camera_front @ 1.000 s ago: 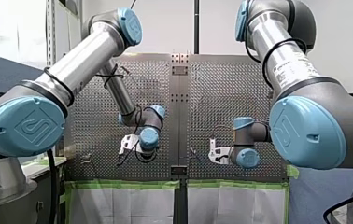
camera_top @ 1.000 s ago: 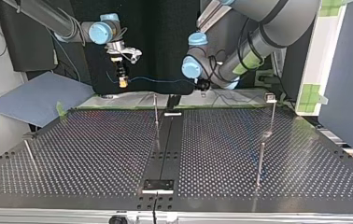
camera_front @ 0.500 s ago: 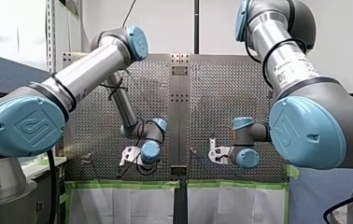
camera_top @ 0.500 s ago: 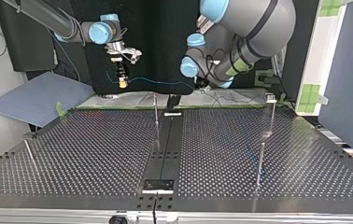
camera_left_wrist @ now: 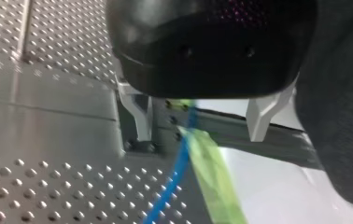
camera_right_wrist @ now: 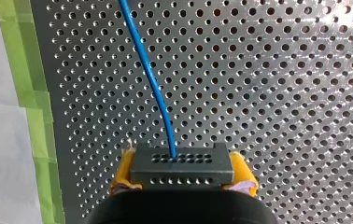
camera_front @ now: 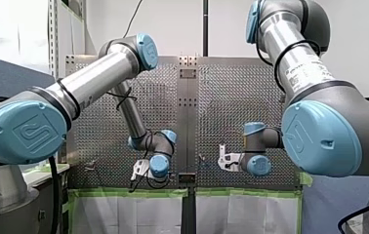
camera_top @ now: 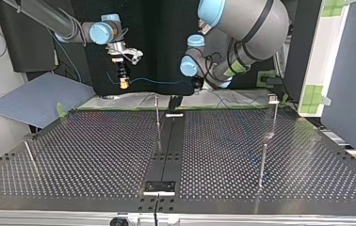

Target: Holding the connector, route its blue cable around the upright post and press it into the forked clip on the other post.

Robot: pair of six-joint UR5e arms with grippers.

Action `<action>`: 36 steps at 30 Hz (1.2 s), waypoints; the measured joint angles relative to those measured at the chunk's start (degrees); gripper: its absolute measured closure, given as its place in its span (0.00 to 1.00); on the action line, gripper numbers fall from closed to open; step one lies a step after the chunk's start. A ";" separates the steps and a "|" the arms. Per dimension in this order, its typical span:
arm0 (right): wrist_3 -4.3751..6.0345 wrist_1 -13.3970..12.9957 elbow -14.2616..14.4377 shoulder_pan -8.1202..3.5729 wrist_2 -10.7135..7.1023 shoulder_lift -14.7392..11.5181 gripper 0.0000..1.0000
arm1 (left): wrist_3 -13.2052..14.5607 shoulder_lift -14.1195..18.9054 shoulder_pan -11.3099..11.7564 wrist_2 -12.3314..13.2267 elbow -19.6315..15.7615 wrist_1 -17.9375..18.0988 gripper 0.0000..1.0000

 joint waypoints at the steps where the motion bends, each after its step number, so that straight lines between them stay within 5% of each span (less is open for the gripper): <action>1: 0.02 0.00 0.00 -0.01 0.00 0.01 1.00 | -0.30 -0.02 -0.09 0.52 0.25 0.51 0.00; 16: 0.23 -0.55 -0.47 -0.66 -0.08 0.03 1.00 | -3.27 -0.02 -1.19 8.38 0.77 4.95 0.00; 25: 0.41 1.46 -1.98 -1.16 -0.62 0.03 1.00 | -6.13 0.01 -1.40 12.26 0.80 8.76 0.00; 36: 0.56 1.56 -2.11 -2.06 -3.14 0.69 1.00 | -11.09 0.02 -1.43 9.77 0.76 13.74 0.00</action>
